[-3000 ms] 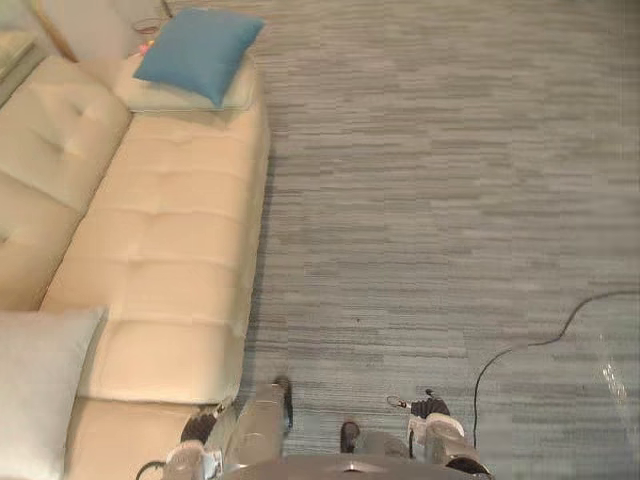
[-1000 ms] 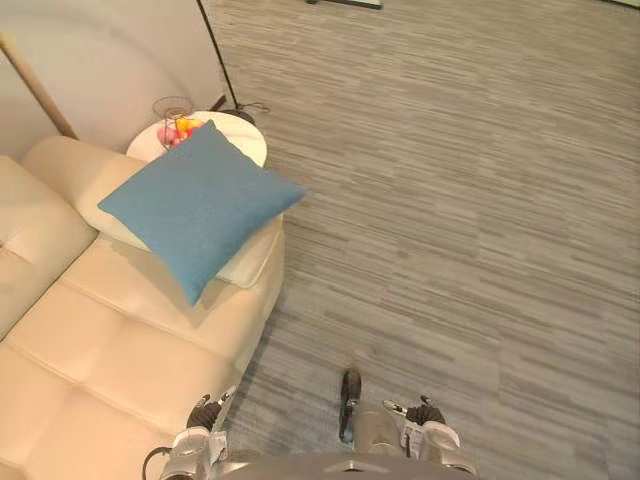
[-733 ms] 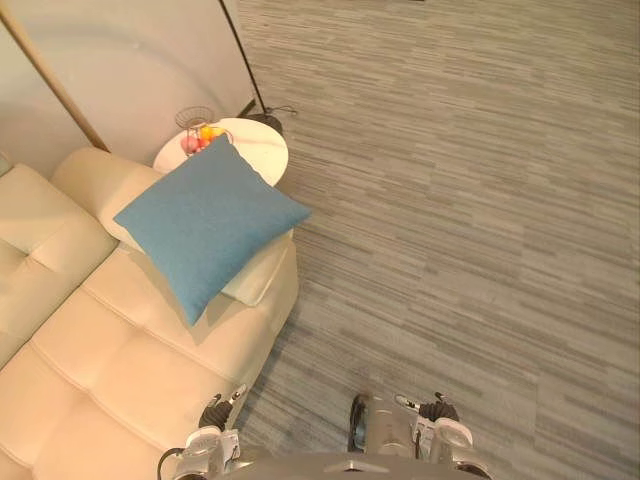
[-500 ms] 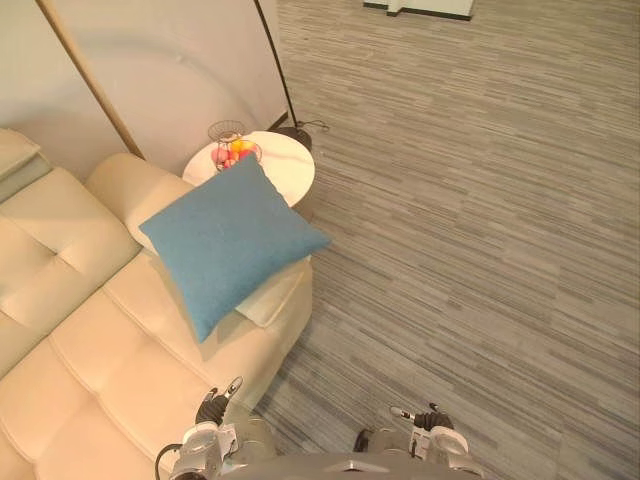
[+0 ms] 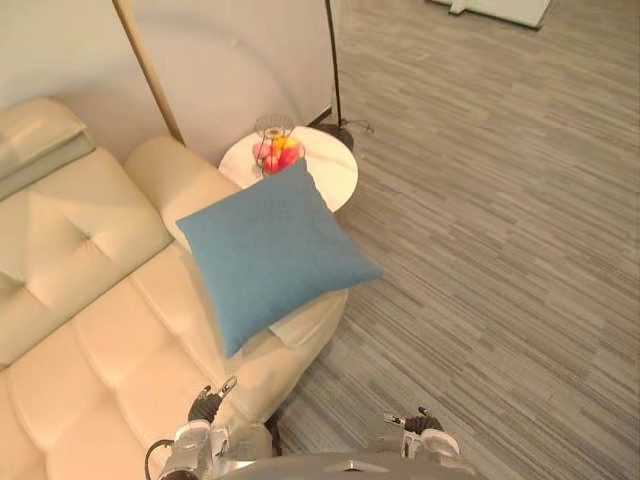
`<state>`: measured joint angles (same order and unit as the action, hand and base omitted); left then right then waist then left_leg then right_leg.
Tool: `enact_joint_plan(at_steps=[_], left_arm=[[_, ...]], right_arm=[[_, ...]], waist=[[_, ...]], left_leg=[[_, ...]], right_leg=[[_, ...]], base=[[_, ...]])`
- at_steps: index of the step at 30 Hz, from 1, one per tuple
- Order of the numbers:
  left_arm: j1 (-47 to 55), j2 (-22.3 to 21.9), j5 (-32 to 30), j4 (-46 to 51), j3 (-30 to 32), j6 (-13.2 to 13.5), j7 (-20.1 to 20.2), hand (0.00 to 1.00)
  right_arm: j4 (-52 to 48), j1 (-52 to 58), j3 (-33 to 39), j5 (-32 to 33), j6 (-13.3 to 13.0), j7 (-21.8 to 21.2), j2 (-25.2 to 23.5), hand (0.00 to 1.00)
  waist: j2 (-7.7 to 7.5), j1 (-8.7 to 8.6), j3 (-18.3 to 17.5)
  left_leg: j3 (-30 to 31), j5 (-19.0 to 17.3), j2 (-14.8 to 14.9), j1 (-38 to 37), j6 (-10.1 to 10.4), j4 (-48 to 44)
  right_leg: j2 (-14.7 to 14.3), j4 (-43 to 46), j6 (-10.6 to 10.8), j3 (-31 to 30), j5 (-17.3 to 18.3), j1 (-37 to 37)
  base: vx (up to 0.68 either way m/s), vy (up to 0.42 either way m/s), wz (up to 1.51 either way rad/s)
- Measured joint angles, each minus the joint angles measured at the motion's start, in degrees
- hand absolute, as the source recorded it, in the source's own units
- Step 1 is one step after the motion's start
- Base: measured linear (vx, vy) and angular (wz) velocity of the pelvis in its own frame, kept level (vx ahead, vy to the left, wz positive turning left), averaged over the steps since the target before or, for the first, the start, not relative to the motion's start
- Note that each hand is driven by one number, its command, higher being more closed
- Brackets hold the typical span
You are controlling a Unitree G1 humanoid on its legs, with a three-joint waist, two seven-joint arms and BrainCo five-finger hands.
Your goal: Pick up cushions and gather them together orderly.
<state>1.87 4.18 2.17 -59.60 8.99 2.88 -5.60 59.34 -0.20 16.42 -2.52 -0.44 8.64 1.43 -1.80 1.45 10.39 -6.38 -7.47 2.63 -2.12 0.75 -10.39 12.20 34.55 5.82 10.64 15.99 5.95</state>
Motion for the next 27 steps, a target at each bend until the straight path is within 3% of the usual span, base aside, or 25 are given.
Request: enact_joint_plan(at_steps=[1, 2, 3, 7, 9, 16, 20, 27], left_arm=[[0.0, -0.1, 0.0, -0.1, 0.0, 0.0, -0.1, 0.00], [0.0, 0.0, 0.0, -0.2, 0.1, 0.0, 0.0, 0.00], [-0.1, 0.3, -0.1, -0.4, 0.2, 0.0, 0.0, 0.00], [0.7, -3.1, 0.0, -1.8, 2.4, 0.0, -0.2, 0.00], [1.1, -3.3, 0.0, -2.1, 2.5, 0.0, -0.1, 0.00], [1.1, -1.9, 0.3, -2.1, 2.3, 0.0, 0.0, 0.00], [1.8, 0.4, 1.7, -1.7, 3.2, 0.0, 0.0, 0.00], [4.7, 4.9, 3.8, 3.5, 12.1, 0.0, -0.4, 0.00]], right_arm=[[0.0, 0.0, -0.1, 0.1, -0.3, 0.0, 0.0, 0.00], [0.0, 0.1, -0.2, 0.0, -0.4, 0.0, -0.1, 0.00], [0.3, 0.6, -0.2, 0.4, -0.5, -0.2, -0.2, 0.00], [0.2, 1.3, 0.7, 0.6, -0.4, -0.3, 1.5, 0.00], [0.2, 1.4, 1.1, 0.6, -0.5, -0.5, 1.4, 0.00], [0.6, 2.4, 3.1, 0.7, -0.4, -0.5, 1.2, 0.00], [-0.2, 3.2, 8.9, 1.0, -0.5, 0.1, 1.9, 0.00], [-14.8, 5.6, 18.1, 1.3, -0.9, 1.9, 9.7, 0.00]], waist=[[0.24, -0.21, -0.1], [0.01, -0.26, -0.2], [-1.70, -0.30, -0.8], [2.40, -0.03, -3.3], [2.97, -0.76, -3.7], [0.73, -0.79, -4.4], [-0.84, -1.05, -4.9], [0.26, -2.02, -5.5]], left_leg=[[1.8, 0.4, 0.6, -0.4, 0.7, 0.6], [2.4, 0.6, 0.5, -0.4, 1.1, 0.9], [4.0, 0.6, -1.2, -0.2, 2.1, 1.5], [6.1, 2.8, 1.8, -1.9, 4.5, 6.4], [7.3, 3.2, 2.8, -2.9, 4.8, 8.0], [8.9, 3.6, 2.3, -4.1, 4.5, 9.4], [8.8, 3.9, 1.3, -4.1, 4.0, 9.5], [8.1, 5.2, 0.6, -4.1, 3.3, 11.3]], right_leg=[[-2.8, -5.8, -0.1, -2.6, -0.1, 0.3], [-3.7, -10.0, -0.3, -4.2, -1.4, -0.1], [-3.9, -15.0, -0.9, -5.6, -7.8, -0.5], [-6.2, -18.8, -1.6, -1.8, -8.3, -2.5], [-7.3, -20.7, -2.0, -0.2, -8.5, -4.9], [-7.6, -26.4, -1.7, 1.6, -10.3, -9.3], [-7.0, -29.3, -1.5, 1.3, -12.1, -10.2], [-6.6, -30.8, -1.3, 0.5, -13.6, -9.9]], base=[[0.08, -0.162, 0.75], [0.06, -0.187, 0.84], [0.09, -0.178, 0.74], [0.17, -0.150, 0.31], [0.15, -0.104, 0.28], [0.05, 0.002, 0.15], [-0.01, 0.045, -0.02], [-0.07, 0.018, -0.05]])
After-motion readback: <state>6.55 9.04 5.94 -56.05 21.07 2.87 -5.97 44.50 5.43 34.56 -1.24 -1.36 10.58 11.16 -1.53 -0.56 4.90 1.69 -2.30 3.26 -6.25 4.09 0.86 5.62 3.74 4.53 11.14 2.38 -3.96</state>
